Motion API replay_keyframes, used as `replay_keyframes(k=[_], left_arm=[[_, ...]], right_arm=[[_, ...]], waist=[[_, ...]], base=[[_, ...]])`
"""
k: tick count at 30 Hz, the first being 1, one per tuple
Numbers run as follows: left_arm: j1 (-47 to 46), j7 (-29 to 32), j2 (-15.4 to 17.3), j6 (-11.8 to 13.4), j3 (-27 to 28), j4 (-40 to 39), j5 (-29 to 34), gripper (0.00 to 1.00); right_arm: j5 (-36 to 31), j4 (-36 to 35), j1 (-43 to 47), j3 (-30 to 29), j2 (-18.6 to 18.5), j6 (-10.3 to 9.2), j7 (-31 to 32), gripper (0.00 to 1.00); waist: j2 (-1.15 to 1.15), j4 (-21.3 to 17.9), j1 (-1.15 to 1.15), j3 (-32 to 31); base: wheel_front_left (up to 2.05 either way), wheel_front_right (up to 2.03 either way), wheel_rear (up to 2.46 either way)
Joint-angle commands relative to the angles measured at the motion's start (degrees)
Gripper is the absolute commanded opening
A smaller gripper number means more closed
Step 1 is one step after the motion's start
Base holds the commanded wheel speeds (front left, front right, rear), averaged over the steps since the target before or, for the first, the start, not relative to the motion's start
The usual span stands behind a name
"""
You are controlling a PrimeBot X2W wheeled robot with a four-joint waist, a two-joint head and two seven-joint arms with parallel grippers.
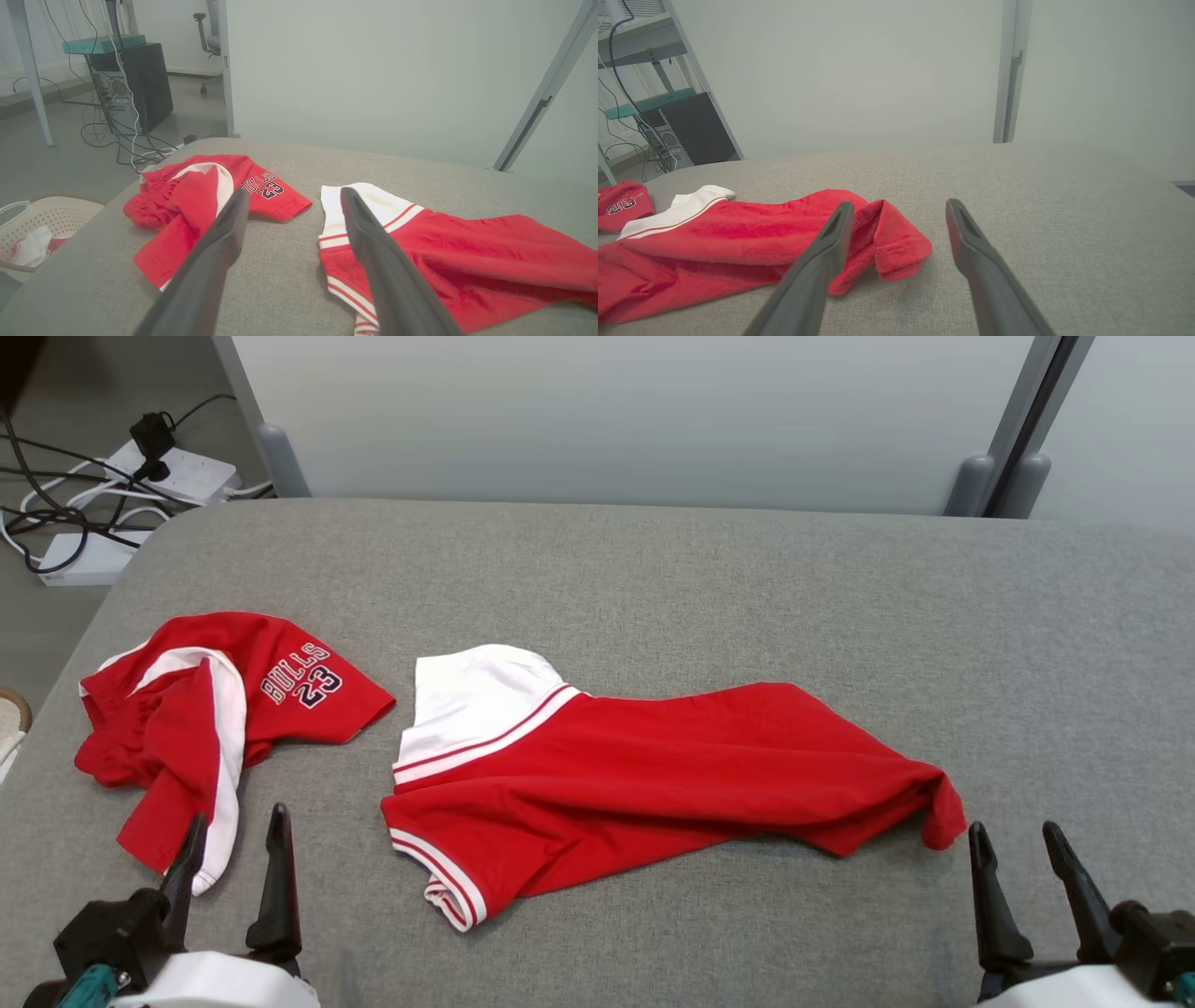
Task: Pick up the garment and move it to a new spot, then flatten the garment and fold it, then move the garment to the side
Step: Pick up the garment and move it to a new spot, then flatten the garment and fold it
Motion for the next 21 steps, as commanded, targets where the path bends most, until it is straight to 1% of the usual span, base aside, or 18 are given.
replay_keyframes(k=[1,5,14,21], left_arm=[[-1.17,-0.28,1.24,0.90,2.45,-1.79,0.01,1.00],[-0.13,-0.53,1.29,1.50,2.54,-2.29,0.24,1.00],[-0.21,-0.30,1.69,1.89,2.25,-2.91,0.66,1.00],[-0.52,0.10,1.53,2.59,2.00,-3.74,0.83,1.00]], right_arm=[[-0.46,-2.27,0.26,1.03,-0.33,0.42,0.43,1.00],[-0.43,-3.19,1.96,0.26,0.04,0.42,0.99,1.00],[-0.09,-4.27,2.57,-0.04,0.34,0.42,1.53,1.00],[0.54,-4.40,0.34,0.30,0.32,0.42,2.07,1.00]], waist=[[0.00,-0.10,0.00,-0.41],[0.00,-0.25,0.00,-0.72],[0.00,-0.28,0.00,-0.76],[0.00,-0.80,0.00,0.37]], base=[[0.00,0.00,0.00],[0.00,0.00,0.00],[0.00,0.00,0.00],[0.00,0.00,0.00]])
